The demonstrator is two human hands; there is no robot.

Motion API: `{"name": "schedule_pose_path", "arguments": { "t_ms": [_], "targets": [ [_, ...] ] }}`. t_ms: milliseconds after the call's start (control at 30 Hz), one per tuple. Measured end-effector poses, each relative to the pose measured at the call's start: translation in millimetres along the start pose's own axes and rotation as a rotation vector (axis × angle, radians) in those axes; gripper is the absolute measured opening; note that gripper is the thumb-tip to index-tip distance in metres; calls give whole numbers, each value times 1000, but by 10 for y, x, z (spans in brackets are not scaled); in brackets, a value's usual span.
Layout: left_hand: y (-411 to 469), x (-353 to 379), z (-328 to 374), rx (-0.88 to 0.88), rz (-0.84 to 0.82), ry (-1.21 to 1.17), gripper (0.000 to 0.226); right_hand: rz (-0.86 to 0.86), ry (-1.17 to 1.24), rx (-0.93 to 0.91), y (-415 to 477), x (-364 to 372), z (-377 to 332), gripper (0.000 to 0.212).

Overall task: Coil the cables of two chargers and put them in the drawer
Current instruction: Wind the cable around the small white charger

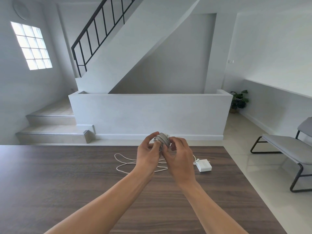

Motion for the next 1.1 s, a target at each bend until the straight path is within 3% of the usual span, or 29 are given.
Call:
{"name": "schedule_pose_path", "arguments": {
  "t_ms": [533,1100],
  "targets": [
    [25,97,27,50,-28,65,33,-98,136,248,176,-120,183,29],
    [-47,32,34,52,-88,3,29,-83,174,187,145,-102,19,19]
  ]
}}
Point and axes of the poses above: each hand's wrist, its own y-axis towards the middle knuckle, its own x-axis out of the palm, z = x × y, the point moved 8 cm from there along y, towards the middle knuckle, and after that the axes turned 13 degrees about -x, right-handed, at the moved point
